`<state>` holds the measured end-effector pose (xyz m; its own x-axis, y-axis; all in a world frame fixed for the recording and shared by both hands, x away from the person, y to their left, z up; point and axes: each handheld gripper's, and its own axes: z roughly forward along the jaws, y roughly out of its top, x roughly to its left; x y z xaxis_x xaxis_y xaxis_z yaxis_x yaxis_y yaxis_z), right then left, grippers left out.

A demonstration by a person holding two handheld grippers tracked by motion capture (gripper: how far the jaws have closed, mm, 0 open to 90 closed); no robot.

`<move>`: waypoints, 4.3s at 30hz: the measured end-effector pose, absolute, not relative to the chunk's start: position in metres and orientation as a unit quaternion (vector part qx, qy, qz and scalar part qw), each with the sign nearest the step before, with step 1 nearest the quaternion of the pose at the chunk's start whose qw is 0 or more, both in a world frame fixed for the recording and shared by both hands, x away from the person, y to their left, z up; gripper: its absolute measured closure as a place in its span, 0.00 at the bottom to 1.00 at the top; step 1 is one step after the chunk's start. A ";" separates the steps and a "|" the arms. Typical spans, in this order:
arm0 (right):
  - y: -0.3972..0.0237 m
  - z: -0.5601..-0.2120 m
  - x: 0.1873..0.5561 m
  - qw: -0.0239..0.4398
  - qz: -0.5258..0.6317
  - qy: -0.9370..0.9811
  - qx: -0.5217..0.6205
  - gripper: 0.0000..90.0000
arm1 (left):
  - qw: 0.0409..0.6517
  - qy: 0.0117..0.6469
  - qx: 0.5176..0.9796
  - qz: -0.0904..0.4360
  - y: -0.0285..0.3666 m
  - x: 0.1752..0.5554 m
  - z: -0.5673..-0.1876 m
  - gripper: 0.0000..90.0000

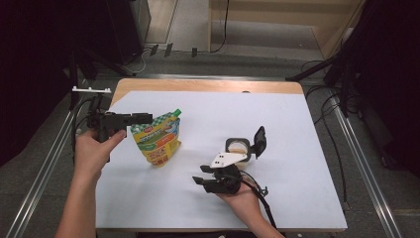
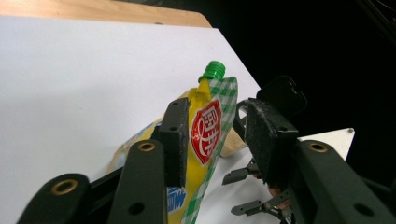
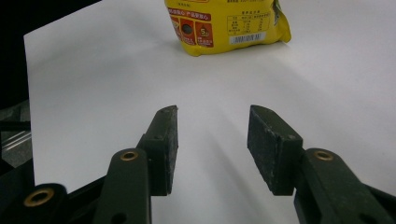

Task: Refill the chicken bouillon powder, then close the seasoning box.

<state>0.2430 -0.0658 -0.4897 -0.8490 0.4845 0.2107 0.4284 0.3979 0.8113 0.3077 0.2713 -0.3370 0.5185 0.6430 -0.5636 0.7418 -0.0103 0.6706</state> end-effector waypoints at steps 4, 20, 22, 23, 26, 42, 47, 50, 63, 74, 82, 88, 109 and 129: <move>-0.065 -0.490 0.243 0.021 0.474 0.836 0.274 0.61 | 0.509 0.492 0.705 -0.042 0.280 0.307 -0.333 0.65; -0.073 -0.480 0.248 0.012 0.470 0.836 0.283 0.71 | 0.509 0.526 0.681 -0.014 0.304 0.313 -0.346 0.57; -0.075 -0.475 0.248 0.007 0.466 0.837 0.286 0.77 | 0.506 0.529 0.682 -0.010 0.305 0.315 -0.351 0.55; -0.076 -0.474 0.248 0.005 0.465 0.837 0.288 0.79 | 0.505 0.529 0.682 -0.008 0.306 0.315 -0.353 0.54; -0.079 -0.469 0.249 -0.006 0.462 0.838 0.291 0.85 | 0.504 0.529 0.683 -0.007 0.306 0.318 -0.359 0.52; -0.104 -0.440 0.257 -0.028 0.451 0.839 0.302 1.00 | 0.496 0.536 0.683 0.002 0.308 0.324 -0.380 0.47; -0.116 -0.426 0.260 -0.019 0.454 0.836 0.308 1.00 | 0.488 0.534 0.690 0.002 0.306 0.326 -0.387 0.46; -0.126 -0.420 0.264 -0.017 0.458 0.831 0.315 1.00 | 0.483 0.533 0.695 -0.003 0.304 0.328 -0.392 0.45; -0.161 -0.398 0.274 0.005 0.462 0.820 0.338 1.00 | 0.466 0.528 0.710 -0.009 0.298 0.333 -0.403 0.45; -0.188 -0.384 0.279 0.017 0.466 0.809 0.357 1.00 | 0.468 0.529 0.708 -0.013 0.296 0.334 -0.408 0.44; -0.203 -0.374 0.281 0.031 0.463 0.805 0.369 1.00 | 0.465 0.530 0.709 -0.016 0.295 0.334 -0.409 0.44; -0.216 -0.369 0.284 0.040 0.470 0.794 0.384 1.00 | 0.465 0.529 0.709 -0.016 0.295 0.334 -0.409 0.44; -0.247 -0.399 0.301 0.040 0.464 0.764 0.446 1.00 | 0.468 0.532 0.705 -0.019 0.300 0.333 -0.408 0.43; -0.228 -0.412 0.302 0.026 0.449 0.779 0.438 1.00 | 0.468 0.533 0.704 -0.017 0.300 0.333 -0.408 0.44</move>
<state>0.3022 -0.2281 -0.4124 -0.6157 0.7045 0.3530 0.6583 0.2137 0.7218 0.3331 0.2995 -0.4083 0.4305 0.7354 -0.5233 0.7669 0.0077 0.6417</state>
